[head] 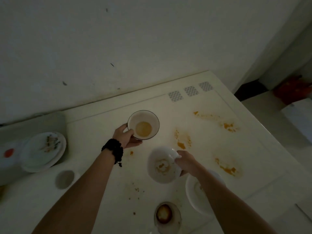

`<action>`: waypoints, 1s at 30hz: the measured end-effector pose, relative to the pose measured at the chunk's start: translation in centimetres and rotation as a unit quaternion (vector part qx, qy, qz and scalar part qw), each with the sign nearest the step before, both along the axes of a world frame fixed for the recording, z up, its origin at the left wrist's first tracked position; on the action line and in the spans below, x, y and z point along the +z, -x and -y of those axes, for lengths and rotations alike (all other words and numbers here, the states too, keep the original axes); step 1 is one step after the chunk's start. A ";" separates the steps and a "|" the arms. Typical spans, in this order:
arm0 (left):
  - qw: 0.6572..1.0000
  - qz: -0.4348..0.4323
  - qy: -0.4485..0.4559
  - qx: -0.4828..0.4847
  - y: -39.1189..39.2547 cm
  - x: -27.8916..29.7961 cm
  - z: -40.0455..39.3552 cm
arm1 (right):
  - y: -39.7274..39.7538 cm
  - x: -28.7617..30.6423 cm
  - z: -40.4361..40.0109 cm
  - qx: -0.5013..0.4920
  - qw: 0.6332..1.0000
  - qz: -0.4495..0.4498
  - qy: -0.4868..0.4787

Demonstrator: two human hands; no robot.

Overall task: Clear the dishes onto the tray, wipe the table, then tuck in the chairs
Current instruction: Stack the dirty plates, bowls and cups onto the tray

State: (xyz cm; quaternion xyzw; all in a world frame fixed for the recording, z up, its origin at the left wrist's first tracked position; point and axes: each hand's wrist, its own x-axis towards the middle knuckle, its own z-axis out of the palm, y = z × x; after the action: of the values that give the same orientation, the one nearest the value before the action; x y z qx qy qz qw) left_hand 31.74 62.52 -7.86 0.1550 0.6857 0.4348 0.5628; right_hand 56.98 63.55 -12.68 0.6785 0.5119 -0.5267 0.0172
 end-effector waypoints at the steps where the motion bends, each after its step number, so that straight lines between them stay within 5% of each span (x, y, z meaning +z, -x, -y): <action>1: 0.999 -0.004 0.001 -0.032 0.1 0.8 0.5 | 0.1 0.1 0.1 -0.012 1.000 -0.015 0.008; 6: 0.984 0.013 0.036 -0.175 -0.1 2.9 2.2 | 0.6 1.1 -0.2 -0.105 0.987 -0.121 0.021; 12: 0.979 0.026 0.053 -0.193 -1.6 3.6 3.1 | 1.1 3.7 -1.5 -0.141 0.962 -0.234 0.023; 30: 0.978 -0.100 0.031 -0.181 -6.7 4.7 4.1 | -4.6 7.3 -0.4 -0.116 0.952 -0.280 0.052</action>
State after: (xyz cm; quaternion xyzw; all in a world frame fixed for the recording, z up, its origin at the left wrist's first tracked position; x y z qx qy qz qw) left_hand 38.44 58.43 -3.12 0.3018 0.7123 0.2869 0.5649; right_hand 61.56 63.90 -5.37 0.5569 0.3859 -0.7195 -0.1525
